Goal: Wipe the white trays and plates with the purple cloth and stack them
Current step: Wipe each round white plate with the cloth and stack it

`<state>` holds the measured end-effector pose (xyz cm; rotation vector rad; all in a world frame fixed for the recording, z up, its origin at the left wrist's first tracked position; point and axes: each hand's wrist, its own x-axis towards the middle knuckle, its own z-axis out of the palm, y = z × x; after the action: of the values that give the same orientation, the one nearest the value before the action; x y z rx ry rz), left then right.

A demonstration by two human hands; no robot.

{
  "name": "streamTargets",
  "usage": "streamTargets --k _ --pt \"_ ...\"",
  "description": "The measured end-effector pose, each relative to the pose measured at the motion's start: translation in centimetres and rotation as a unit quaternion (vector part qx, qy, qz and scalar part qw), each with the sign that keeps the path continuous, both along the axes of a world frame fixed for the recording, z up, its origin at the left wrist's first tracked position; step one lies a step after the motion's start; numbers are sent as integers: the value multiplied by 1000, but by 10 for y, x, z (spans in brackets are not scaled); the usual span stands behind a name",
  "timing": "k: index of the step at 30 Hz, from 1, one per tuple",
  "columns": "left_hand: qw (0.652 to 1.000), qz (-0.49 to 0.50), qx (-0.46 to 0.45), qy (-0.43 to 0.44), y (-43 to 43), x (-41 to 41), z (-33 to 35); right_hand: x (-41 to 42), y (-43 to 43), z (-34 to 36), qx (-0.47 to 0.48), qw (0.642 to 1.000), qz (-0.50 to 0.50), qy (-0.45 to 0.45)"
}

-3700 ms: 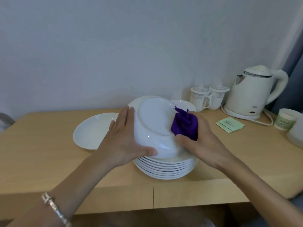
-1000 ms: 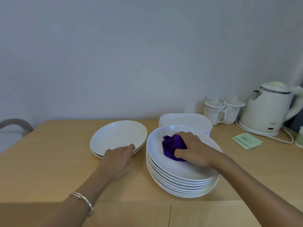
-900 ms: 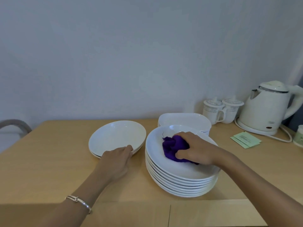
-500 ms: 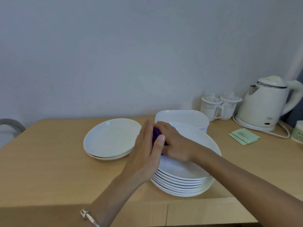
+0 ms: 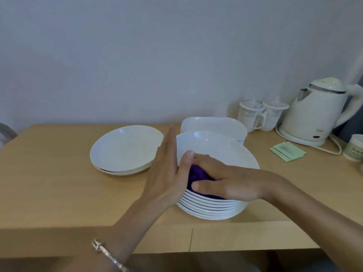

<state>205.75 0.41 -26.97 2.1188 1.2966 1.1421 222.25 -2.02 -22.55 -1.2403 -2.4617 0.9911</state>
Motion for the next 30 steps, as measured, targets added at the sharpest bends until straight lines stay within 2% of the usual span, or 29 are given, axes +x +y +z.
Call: streamTargets --k 4,10,13,16,18,21,23,26,30 --pt "999 -5 -22 -37 2 -2 -4 -29 53 -11 107 994 1 38" --pt "999 29 -29 31 2 -2 0 17 95 -25 186 958 -153 -153" --pt "997 33 -35 58 0 -2 2 43 44 -5 123 960 -159 -193" --pt "999 21 -14 48 -2 1 1 43 -11 13 -30 984 -116 -134" --pt "1000 18 4 18 -2 2 -2 20 -18 16 -73 993 -70 -56" --pt "998 17 2 -58 0 4 -6 -18 17 -4 21 999 -29 30" --pt "997 11 5 -76 1 3 -7 -34 49 -16 91 993 -39 59" --pt "1000 10 7 -15 2 1 -4 -27 88 -26 161 980 -97 -59" --pt "979 35 -13 199 3 -2 7 16 82 -21 203 938 -180 -216"
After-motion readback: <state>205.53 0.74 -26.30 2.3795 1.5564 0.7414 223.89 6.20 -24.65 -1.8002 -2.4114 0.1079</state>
